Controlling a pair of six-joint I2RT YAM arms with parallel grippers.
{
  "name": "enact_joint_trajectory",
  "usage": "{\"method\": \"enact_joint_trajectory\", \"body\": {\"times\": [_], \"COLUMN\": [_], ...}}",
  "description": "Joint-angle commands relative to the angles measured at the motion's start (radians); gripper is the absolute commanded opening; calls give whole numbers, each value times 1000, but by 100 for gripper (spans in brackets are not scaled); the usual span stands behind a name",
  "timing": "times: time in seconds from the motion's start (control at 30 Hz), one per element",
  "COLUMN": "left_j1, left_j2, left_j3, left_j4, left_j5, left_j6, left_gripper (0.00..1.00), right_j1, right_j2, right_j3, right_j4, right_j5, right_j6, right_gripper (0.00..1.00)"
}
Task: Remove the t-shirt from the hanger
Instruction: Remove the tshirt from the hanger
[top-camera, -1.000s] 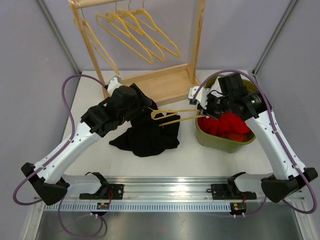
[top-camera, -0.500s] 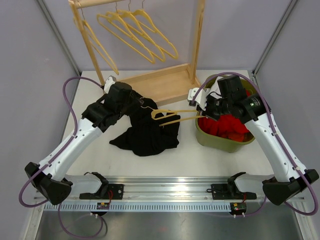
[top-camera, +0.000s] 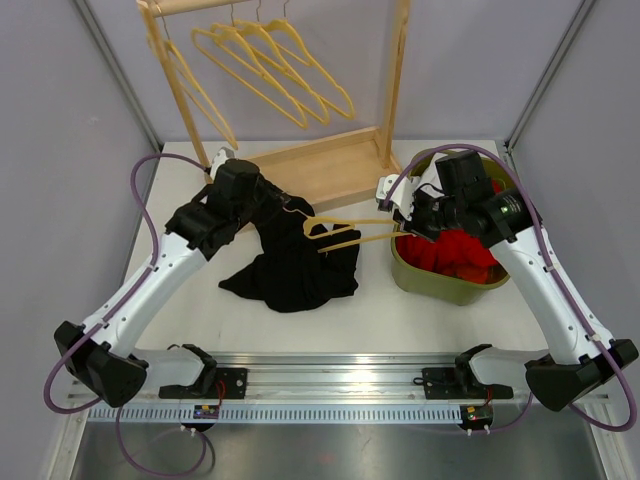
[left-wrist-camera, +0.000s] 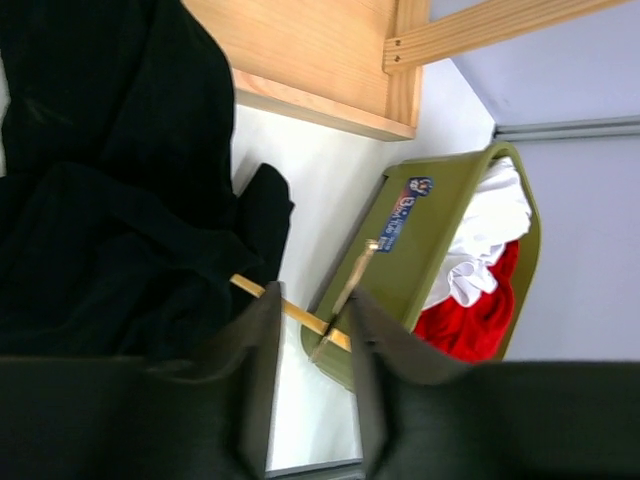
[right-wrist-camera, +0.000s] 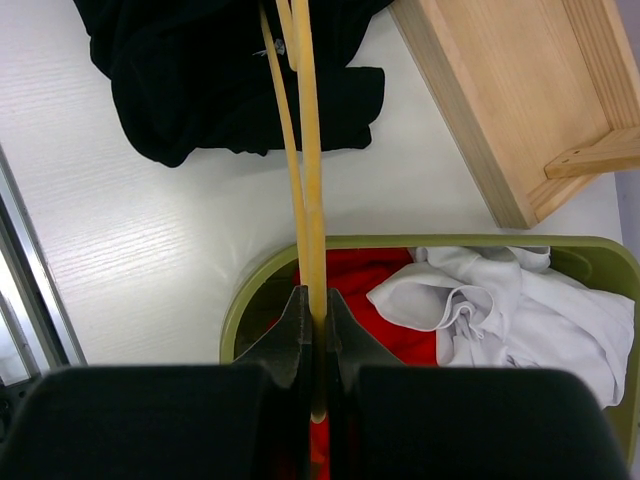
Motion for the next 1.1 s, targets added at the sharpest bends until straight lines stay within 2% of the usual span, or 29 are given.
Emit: {"method": "enact_joint_trajectory", "body": {"times": [0.0, 0.1, 0.13, 0.37, 0.47, 0.67, 0.7, 0.77, 0.8, 0.87, 0.93, 0.97, 1.0, 1.03, 1.07], "left_j1": [31, 44, 49, 95, 97, 101, 101, 101, 101, 101, 103, 110, 121, 124, 130], "left_j2": [41, 47, 47, 18, 4, 10, 4, -2, -15, -38, -92, -114, -140, -191, -221], "left_j3": [-18, -27, -33, -73, -90, -62, -56, -47, -45, -67, -128, -149, -201, -222, -238], "left_j4": [-47, -41, -36, -100, -136, -237, -237, -235, -202, -159, -46, -18, 75, 112, 136], "left_j5": [17, 60, 75, 251, 284, 289, 293, 289, 289, 289, 289, 292, 305, 315, 316], "left_j6": [16, 8, 4, -116, -176, -174, -164, -119, -92, 0, 82, 170, 241, 342, 397], "left_gripper": [15, 7, 0, 0, 0, 0, 5, 23, 47, 64, 81, 83, 87, 94, 95], "right_j1": [4, 2, 2, 2, 4, 5, 5, 7, 7, 5, 5, 7, 5, 7, 7], "right_j2": [-37, -40, -40, -50, -49, -44, -44, -44, -41, -38, -37, -37, -38, -40, -40], "right_j3": [7, -1, -6, -21, -29, -41, -45, -48, -45, -38, -29, -26, -27, -27, -30], "right_j4": [42, 45, 46, 58, 65, 83, 85, 88, 88, 75, 65, 60, 57, 49, 45], "right_j5": [-13, -18, -16, -1, -1, 13, 15, 10, 7, -11, -21, -30, -34, -42, -47], "right_j6": [1, 3, 3, -2, -2, -6, -9, -16, -17, -23, -29, -33, -34, -46, -49], "right_gripper": [0, 0, 0, 0, 0, 0, 0, 0, 0, 0, 0, 0, 0, 0, 0]}}
